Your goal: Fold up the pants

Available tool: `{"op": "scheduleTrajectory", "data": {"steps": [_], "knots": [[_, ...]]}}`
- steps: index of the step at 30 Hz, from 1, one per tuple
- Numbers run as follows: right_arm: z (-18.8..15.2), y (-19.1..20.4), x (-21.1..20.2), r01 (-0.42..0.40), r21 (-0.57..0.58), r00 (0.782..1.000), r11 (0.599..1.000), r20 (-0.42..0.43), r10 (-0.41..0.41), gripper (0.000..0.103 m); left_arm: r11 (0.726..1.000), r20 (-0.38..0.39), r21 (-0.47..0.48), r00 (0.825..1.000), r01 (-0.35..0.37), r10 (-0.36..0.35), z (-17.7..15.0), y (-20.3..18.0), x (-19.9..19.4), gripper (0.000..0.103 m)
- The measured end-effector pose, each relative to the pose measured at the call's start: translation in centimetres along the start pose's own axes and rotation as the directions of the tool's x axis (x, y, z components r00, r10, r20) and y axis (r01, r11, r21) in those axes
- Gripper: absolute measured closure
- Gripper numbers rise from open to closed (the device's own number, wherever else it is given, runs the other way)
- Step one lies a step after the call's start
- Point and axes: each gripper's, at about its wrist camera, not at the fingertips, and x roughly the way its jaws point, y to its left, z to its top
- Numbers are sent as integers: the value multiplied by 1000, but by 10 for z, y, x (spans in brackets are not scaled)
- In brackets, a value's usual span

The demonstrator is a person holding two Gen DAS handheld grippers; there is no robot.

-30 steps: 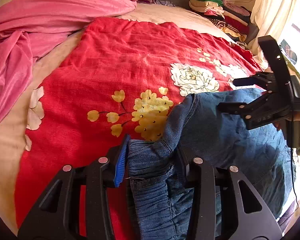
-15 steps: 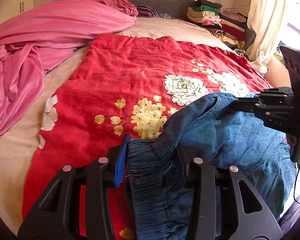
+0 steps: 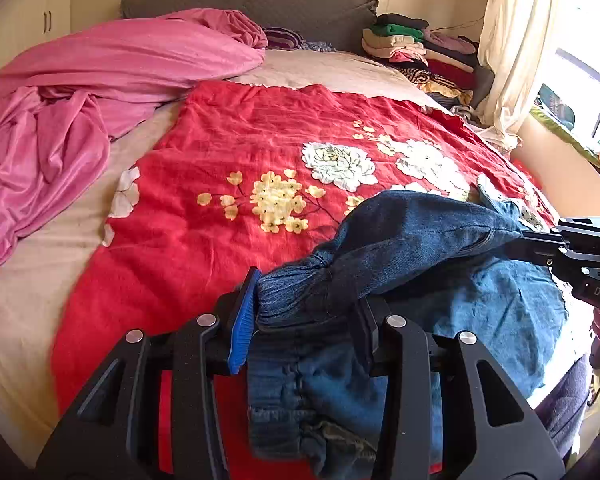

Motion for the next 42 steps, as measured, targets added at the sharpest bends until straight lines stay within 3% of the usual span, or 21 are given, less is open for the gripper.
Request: {"op": "scheduleTrajectory", "data": {"steps": [11,23,28,34,42], "knots": [[-63,32,-18,-50,25,998,998,-38,51,98,995,-65,88,997,-39,45,-50,-20,-12,70],[-106,59,-2,-114,88,986,990,-109,123,98,994,-125,90,989,-66,77,-72,-19,-4,66],[-115,68,15,-103,81,979,991,-170,116,98,998,-153,34,986,-58,62,-81,-7,-11,57],[-114,71,17,-99,64,978,993,-176,109,97,996,-123,-59,991,-69,62,-86,8,-44,49],[-115,75,22,-72,38,977,997,-200,78,94,999,-5,-34,1000,9,-9,-60,-26,-80,49]]}}
